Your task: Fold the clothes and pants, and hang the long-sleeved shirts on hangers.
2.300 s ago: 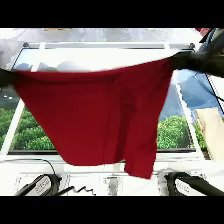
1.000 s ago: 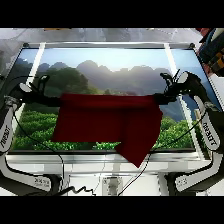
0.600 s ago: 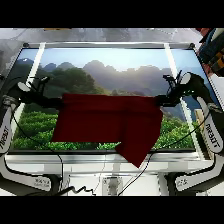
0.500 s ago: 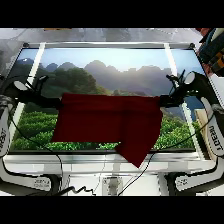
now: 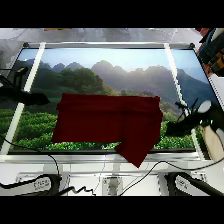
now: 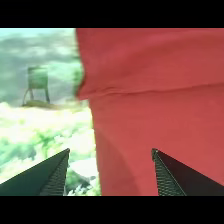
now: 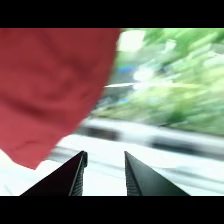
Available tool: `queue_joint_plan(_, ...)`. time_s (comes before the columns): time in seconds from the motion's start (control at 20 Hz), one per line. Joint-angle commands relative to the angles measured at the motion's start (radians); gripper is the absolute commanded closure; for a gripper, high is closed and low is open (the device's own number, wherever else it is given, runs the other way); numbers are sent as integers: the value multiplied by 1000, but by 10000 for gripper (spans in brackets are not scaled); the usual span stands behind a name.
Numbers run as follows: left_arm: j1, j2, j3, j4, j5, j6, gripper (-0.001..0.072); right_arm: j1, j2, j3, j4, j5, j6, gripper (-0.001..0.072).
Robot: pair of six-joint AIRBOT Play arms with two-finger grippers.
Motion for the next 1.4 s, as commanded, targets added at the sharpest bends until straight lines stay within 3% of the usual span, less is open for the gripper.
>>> queue_joint_plan(0.0,61,20,-2,0,-38,-21,151,-11,75,-280,282,-150,-5,444)
queue_joint_plan(0.2,137,21,-24,-3,-134,-21,151,-11,74,-381,318,-298,-5,438)
queue_joint_plan(0.3,182,21,-73,-23,-166,-37,151,-11,74,-386,317,-329,-6,296)
queue_joint_plan(0.45,256,21,-210,-113,-173,-42,151,-11,74,-386,318,-356,-18,306)
queue_joint_plan(0.75,349,21,-508,-142,-133,37,152,-11,47,-386,384,-336,-145,525)
queue_joint_plan(0.9,359,21,-619,-143,-80,90,152,-11,48,-383,420,-298,-241,685)
queue_joint_plan(1.0,359,21,-663,-142,-14,92,152,-11,48,-383,420,-302,-243,701)
queue_joint_plan(1.15,357,14,-723,-143,78,105,222,-11,48,-383,421,-302,-243,701)
queue_joint_plan(1.3,357,8,-756,-200,151,128,223,-11,48,-383,421,-309,-250,701)
queue_joint_plan(1.35,357,9,-759,-246,157,153,318,-11,48,-383,422,-310,-262,701)
